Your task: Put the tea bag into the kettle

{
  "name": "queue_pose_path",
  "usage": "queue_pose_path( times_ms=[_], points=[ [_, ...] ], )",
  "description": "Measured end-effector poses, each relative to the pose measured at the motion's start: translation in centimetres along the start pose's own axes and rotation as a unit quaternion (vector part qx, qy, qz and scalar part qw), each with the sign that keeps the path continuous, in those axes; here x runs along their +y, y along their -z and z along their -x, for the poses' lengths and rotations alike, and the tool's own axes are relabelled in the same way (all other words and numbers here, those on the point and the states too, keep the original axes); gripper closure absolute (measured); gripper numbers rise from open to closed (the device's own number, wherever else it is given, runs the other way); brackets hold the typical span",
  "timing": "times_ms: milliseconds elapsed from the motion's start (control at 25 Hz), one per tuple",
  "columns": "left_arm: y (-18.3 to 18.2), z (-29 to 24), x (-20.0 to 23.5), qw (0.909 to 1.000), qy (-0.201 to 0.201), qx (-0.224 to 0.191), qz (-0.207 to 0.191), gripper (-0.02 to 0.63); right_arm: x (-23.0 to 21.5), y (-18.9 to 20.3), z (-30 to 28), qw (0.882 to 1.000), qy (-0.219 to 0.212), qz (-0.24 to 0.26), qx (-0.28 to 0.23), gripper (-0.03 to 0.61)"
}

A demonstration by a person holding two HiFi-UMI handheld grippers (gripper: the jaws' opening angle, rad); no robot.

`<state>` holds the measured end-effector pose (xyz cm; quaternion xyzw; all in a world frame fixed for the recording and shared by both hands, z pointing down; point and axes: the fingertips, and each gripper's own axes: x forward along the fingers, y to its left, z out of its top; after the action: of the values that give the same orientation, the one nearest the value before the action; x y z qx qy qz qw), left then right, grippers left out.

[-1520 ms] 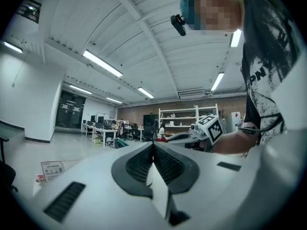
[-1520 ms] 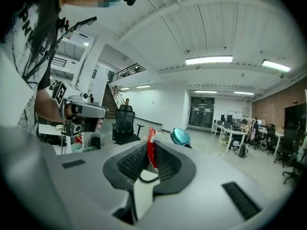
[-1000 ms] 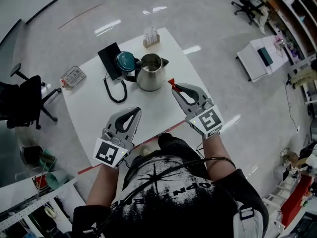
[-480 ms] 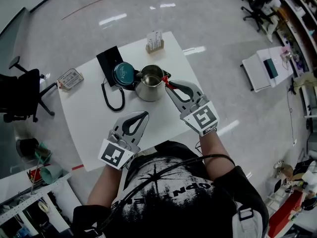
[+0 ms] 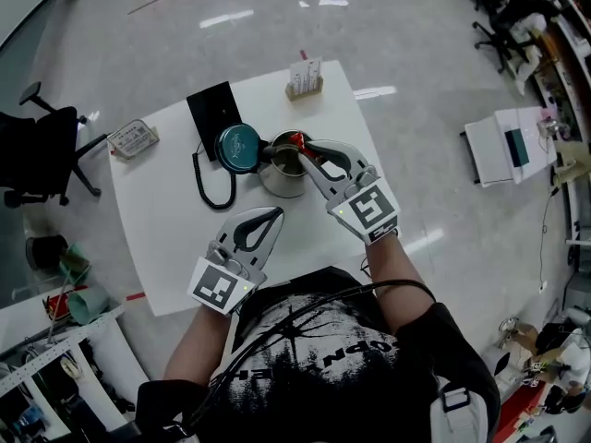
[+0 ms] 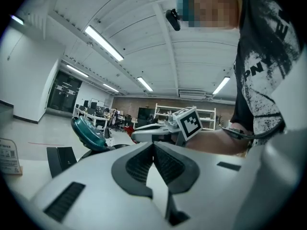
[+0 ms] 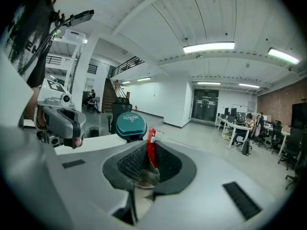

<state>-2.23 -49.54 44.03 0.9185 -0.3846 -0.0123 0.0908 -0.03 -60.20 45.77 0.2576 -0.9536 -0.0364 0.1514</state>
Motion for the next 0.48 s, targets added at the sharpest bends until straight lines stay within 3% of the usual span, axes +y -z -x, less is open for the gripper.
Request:
queue_pose_path(
  times_ms=[360,480],
  points=[
    [0.5,0.2,0.8,0.9999,-0.011,0.004,0.009,0.603,-0.1,1.3,-1.3,1.000,-0.004,-0.001,0.022,0.528],
    [0.6,0.3,0.8,0.9999,-0.010,0.002,0.010,0.603,-0.1,1.4,-1.5,1.000,0.002,-0.005,0.021,0.464]
  ],
)
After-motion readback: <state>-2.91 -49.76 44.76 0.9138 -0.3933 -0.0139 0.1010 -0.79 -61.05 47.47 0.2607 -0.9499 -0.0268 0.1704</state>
